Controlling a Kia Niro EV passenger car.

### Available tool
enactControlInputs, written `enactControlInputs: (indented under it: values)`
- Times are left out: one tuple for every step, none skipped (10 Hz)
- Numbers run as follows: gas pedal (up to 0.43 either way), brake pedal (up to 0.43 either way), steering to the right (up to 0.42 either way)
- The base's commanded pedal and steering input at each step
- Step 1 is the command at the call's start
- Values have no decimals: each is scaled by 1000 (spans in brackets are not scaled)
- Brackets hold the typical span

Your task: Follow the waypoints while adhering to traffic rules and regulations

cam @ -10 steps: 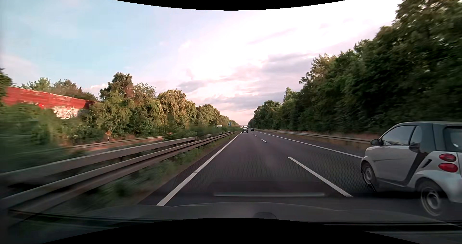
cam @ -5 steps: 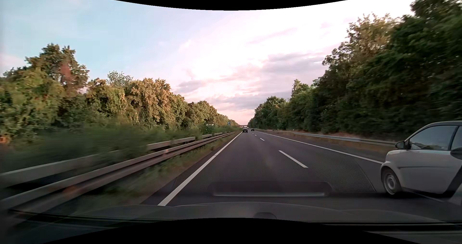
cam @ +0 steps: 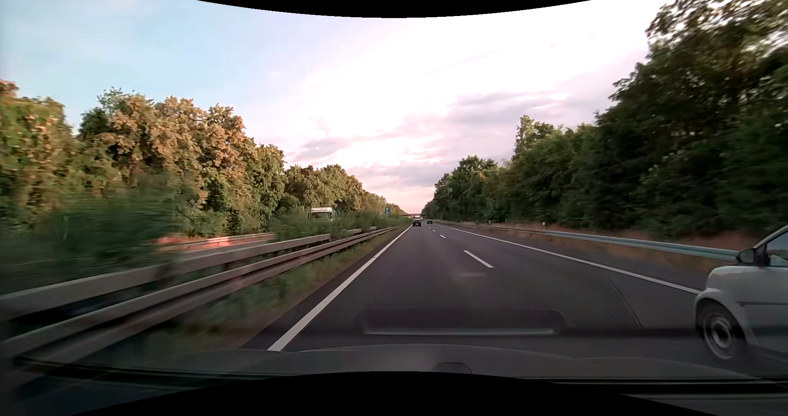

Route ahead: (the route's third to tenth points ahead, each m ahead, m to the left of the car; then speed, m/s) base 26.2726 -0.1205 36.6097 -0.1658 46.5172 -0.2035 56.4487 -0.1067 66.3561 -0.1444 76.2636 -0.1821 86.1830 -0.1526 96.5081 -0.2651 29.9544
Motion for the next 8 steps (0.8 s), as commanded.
enactControlInputs:
  values:
    - [409,0,-1]
    - [409,0,-1]
    - [409,0,-2]
    - [409,0,-3]
    - [409,0,-4]
    - [409,0,-3]
    - [409,0,-4]
    - [409,0,-3]
